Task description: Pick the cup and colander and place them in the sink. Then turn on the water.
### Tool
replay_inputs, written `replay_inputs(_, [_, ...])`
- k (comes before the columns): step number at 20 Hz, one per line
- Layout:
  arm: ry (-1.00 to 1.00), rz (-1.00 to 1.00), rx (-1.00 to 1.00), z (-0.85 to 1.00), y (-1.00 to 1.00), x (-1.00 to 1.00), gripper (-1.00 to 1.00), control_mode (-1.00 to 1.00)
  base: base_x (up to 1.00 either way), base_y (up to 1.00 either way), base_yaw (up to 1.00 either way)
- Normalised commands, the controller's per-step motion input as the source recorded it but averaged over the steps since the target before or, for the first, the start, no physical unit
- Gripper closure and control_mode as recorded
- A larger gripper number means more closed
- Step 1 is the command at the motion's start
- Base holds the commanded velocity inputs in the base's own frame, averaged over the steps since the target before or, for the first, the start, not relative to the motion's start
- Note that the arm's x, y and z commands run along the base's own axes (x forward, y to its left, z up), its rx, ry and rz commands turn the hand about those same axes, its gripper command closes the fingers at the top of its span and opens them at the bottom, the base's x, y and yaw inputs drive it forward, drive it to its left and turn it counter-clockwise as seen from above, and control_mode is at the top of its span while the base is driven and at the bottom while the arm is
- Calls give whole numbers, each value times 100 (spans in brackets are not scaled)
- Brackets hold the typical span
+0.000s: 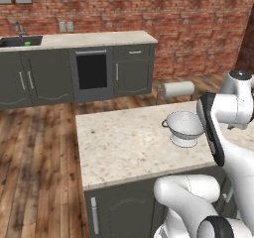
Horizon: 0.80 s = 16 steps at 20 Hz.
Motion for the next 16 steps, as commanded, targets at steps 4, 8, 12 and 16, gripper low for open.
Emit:
replay_inputs(4, [0, -12, 8, -19, -12, 34, -100, -100, 0, 0, 0])
replay_inputs(8, [0, -12, 5, -14, -6, 39, -100, -100, 0, 0, 0])
replay_inputs(12, [0, -10, 5, -15, -8, 21, -100, -100, 0, 0, 0])
replay_inputs(16, [1, -10, 7, -9, -9, 8, -100, -100, 0, 0, 0])
